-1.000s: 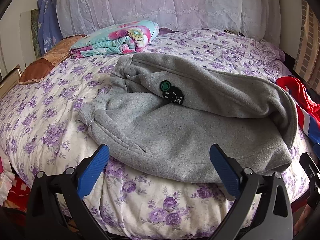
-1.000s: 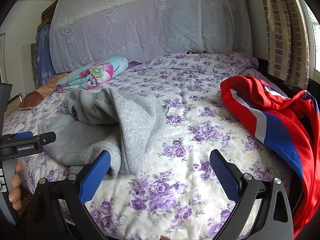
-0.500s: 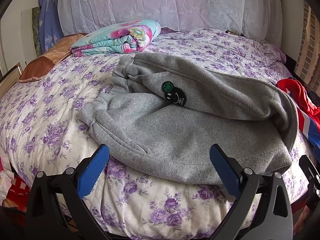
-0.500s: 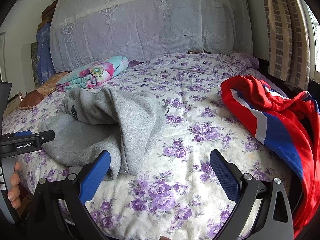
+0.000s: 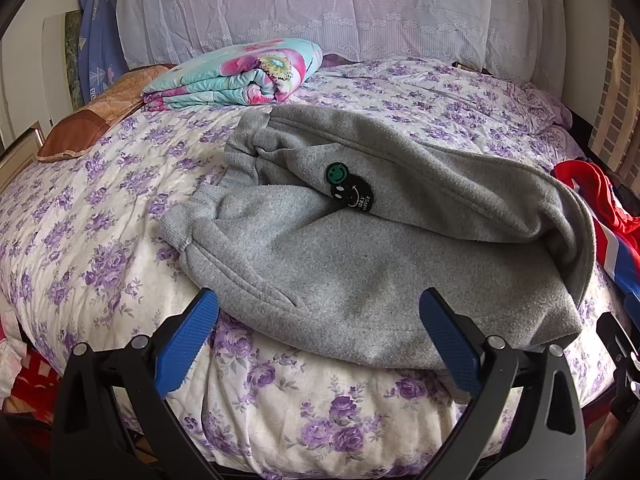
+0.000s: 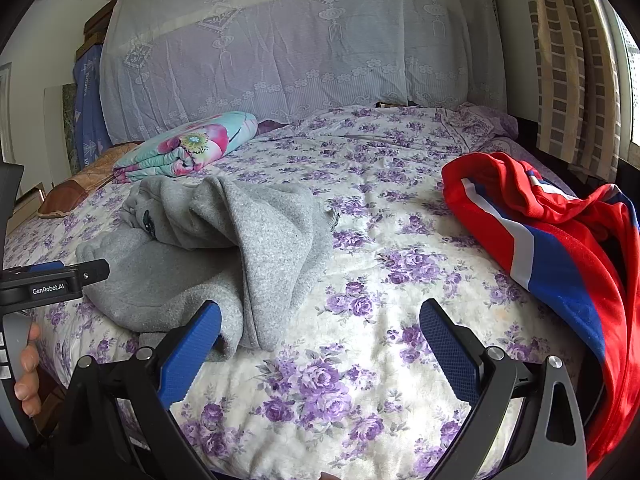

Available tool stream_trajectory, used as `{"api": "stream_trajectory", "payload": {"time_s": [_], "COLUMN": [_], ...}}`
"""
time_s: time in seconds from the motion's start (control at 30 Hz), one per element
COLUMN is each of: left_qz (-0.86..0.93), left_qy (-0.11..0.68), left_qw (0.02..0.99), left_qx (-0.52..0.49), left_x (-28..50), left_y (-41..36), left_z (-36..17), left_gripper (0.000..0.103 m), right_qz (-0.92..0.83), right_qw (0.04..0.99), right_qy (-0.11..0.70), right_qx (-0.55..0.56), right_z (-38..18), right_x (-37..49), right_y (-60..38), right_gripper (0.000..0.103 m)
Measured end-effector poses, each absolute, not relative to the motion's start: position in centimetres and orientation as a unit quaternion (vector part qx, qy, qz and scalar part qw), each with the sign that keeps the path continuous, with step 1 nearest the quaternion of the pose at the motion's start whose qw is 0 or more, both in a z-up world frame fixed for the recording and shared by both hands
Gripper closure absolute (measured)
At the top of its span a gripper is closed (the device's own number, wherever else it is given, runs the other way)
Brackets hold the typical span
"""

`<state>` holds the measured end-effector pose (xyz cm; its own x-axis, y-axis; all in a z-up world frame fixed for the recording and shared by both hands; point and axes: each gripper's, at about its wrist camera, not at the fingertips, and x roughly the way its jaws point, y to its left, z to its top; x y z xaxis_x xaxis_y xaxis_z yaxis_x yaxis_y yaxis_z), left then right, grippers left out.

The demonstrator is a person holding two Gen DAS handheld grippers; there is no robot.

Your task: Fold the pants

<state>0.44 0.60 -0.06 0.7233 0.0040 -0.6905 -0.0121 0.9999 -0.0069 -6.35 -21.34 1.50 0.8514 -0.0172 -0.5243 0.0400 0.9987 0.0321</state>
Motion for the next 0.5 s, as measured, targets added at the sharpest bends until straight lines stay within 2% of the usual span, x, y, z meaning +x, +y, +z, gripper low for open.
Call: {"api": "stream_trajectory", "payload": {"time_s": [0.5], "left_qz": [0.004], "left_qy": [0.372], "left_qw": [0.928], "left_qx": [-0.008], "left_x": [0.39], "left_y": [0.62], "left_z": [-0.16], "left_gripper": [0.005], "right_qz": [-0.015], "right_qw": [0.962], "right_qy": [0.273], "right_qx": [0.018], "right_z": [1.31], "right_x": [-6.5], "right_y": [-21.13], "right_gripper": [0.003]}}
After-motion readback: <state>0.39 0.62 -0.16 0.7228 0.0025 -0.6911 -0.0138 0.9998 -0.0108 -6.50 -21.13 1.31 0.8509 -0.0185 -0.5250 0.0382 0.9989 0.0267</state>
